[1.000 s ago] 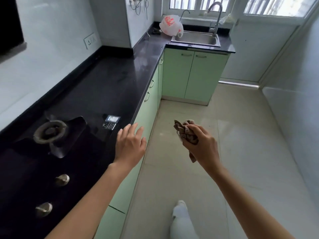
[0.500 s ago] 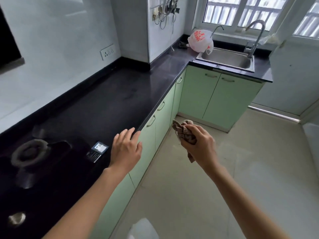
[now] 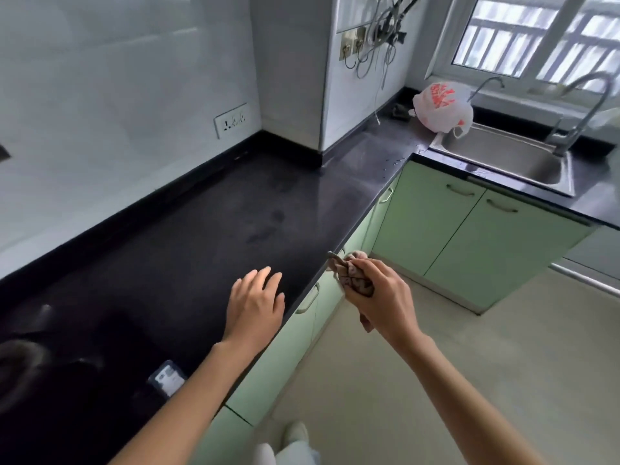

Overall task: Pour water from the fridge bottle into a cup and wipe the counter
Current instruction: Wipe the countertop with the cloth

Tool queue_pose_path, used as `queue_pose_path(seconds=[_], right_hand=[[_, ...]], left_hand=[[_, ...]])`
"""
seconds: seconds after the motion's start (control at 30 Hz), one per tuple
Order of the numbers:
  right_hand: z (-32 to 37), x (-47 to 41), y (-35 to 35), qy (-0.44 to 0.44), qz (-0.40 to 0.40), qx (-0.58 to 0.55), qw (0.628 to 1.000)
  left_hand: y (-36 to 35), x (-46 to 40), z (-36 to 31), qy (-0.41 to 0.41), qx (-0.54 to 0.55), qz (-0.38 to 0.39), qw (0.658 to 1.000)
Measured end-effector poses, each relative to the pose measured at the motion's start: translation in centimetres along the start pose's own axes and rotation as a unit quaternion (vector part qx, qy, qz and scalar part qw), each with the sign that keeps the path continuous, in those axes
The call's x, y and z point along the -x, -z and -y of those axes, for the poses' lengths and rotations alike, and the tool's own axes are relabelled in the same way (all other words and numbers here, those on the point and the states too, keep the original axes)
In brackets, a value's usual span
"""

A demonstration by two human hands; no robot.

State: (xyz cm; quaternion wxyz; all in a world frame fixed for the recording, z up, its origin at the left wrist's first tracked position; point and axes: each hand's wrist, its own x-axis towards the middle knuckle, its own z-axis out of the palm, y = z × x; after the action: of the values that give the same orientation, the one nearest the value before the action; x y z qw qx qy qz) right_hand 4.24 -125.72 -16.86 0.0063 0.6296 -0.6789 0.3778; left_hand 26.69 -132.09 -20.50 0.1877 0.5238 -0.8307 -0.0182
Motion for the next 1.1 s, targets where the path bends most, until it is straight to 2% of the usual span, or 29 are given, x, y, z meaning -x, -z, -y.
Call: queue_pose_path(seconds=[0.23,0.53,0.9,1.1], right_hand=[[-2.6,-6.5,-4.2,0.006,0.023,-0.03,0.999],[-9.6,-16.9,-10.8,0.024,0.155,-0.05,0.986],[-17.0,-29.9,-16.7,0.106,0.279,-0.092,0.95],[-18.9,-32.9,-19.9,0.114,0.328,-0.085,0.934]], left_hand=[[-3.3,-5.5,1.7,0.032,-0.022,0.035,0.999],[-9.0,-12.7,2.5,0.133,-0.049,0.055,0.988],[-14.4,-19.3,-0.7,0.309,-0.062,0.068,0.947],[-16.5,-21.7,-1.9,0.334,-0.068,0.065,0.938]])
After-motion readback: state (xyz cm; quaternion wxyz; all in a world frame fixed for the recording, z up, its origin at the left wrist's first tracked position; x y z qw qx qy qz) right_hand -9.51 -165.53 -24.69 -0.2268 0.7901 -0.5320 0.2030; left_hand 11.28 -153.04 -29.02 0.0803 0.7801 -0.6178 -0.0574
